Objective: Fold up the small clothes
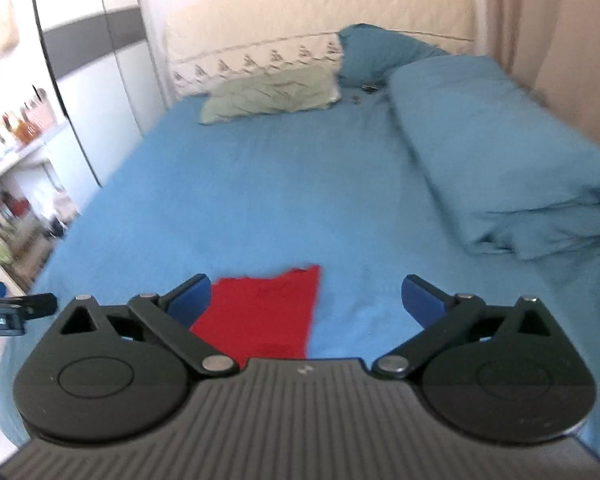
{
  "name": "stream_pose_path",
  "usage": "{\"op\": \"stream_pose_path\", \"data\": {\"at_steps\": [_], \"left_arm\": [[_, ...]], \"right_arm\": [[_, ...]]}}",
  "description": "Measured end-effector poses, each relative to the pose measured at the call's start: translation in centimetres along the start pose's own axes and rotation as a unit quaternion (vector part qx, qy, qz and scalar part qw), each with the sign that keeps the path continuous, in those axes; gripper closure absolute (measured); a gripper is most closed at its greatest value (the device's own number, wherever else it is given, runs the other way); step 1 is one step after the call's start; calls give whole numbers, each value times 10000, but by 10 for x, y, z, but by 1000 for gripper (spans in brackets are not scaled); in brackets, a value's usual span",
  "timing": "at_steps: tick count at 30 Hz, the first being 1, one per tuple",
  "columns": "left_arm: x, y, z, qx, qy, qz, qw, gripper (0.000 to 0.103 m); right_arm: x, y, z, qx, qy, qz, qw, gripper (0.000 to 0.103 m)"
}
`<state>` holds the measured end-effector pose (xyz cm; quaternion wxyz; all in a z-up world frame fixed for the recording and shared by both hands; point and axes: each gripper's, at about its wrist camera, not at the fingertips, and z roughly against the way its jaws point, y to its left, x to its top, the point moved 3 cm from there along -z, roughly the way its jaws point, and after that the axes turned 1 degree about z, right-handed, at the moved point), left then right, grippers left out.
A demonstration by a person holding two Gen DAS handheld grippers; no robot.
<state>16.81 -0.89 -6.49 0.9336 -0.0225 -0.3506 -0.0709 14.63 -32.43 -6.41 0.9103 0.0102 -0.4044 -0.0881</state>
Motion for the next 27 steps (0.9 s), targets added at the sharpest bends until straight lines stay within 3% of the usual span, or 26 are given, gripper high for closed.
{"op": "stream_pose_path", "data": {"at_steps": [4,12,27], "left_arm": [[-17,-1,34,312,362,-12,9989,0],[-53,12,65,198,927,168,9954,0],[-63,3,85,66,834,-106,9964,0]], "right_arm": [[-5,18,43,-175,545,122,9983,0],[-40,41,86,-385,1231,100,9916,0],[-62,50,107,-756,1646,-2,9835,0]]}}
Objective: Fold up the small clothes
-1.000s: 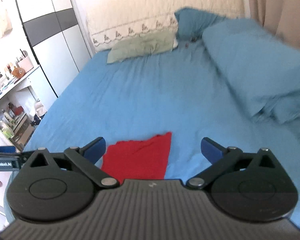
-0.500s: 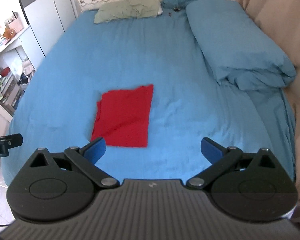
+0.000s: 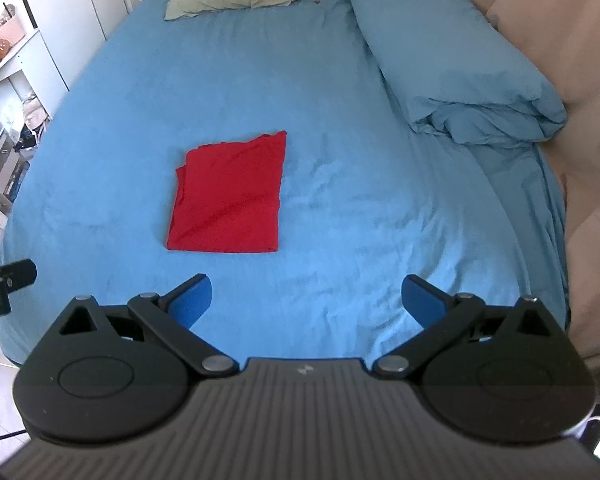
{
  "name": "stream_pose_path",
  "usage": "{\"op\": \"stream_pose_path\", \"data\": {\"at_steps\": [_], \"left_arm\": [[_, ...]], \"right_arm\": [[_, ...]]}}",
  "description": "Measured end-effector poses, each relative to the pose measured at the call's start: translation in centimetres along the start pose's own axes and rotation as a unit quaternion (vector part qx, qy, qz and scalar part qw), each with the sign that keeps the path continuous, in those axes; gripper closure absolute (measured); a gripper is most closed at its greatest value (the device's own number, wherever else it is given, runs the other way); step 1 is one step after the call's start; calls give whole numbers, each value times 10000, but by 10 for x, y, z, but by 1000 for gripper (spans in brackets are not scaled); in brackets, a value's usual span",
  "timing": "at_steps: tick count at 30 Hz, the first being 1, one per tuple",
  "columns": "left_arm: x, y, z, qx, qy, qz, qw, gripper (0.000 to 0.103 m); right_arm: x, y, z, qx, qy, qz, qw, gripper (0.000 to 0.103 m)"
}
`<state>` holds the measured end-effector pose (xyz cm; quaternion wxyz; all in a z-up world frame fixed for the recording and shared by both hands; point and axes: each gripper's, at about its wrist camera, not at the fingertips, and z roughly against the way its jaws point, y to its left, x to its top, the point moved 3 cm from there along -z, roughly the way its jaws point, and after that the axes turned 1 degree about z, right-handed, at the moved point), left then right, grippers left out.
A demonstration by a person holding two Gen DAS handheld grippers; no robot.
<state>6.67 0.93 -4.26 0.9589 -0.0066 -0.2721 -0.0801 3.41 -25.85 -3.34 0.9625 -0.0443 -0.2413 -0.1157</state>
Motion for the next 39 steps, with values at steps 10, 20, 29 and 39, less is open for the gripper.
{"op": "stream_pose_path", "data": {"at_steps": [10,20,29,39], "left_arm": [[-1,-2,2,22,-90,-72,9999,0],[1,3,3,43,-127,-124,9998,0],[3,3,4,63,-170,-158,9997,0],[4,3,4,84,-186,-161,9997,0]], "right_arm": [[-2,0,3,-20,6,-13,10000,0],[-3,3,3,-37,-13,-12,10000,0],[-1,3,4,-7,-19,-24,10000,0],[2,0,6,6,-31,-59,10000,0]]}}
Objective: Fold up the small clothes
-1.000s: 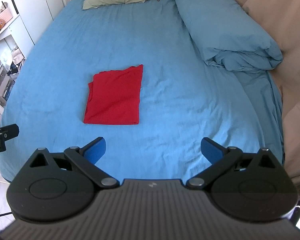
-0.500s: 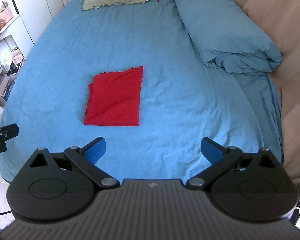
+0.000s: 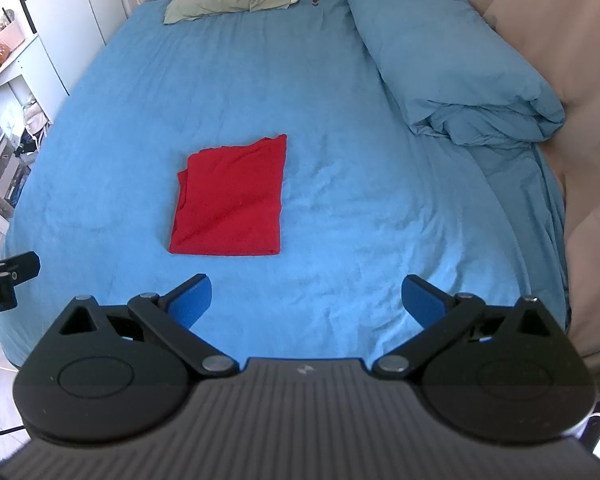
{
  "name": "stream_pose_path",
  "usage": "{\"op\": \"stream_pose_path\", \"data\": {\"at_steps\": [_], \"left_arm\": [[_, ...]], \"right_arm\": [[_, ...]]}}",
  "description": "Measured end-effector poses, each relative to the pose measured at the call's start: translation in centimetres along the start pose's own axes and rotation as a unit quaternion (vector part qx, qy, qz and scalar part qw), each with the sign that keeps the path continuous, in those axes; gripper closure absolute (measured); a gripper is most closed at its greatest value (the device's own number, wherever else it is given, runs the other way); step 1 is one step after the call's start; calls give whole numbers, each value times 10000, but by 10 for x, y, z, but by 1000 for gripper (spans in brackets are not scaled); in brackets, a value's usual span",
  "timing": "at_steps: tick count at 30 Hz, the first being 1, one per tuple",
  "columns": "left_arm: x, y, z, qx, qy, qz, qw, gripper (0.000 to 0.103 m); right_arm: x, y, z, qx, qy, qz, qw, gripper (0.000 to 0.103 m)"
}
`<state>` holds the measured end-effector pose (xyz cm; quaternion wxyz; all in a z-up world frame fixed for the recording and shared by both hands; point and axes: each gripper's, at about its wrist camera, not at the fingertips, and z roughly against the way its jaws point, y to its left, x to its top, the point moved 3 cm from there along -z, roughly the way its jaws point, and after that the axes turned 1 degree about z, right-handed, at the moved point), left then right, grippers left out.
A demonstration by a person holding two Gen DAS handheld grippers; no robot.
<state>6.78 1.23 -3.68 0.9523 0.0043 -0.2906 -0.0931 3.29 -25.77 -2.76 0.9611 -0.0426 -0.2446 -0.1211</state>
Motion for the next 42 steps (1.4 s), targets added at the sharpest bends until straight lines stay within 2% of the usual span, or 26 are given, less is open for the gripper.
{"op": "stream_pose_path", "data": {"at_steps": [30,35,42], "left_arm": [[1,5,-1,21,-123,-129,9998,0],[2,9,-1,-87,-156,-21,9998,0],[4,15,-4,6,-197,1,9998,0]], "right_arm": [[0,3,0,-1,35,-118,9999,0],[0,5,-1,4,21,-126,9999,0],[3,8,-3,28,43,-135,9999,0]]}}
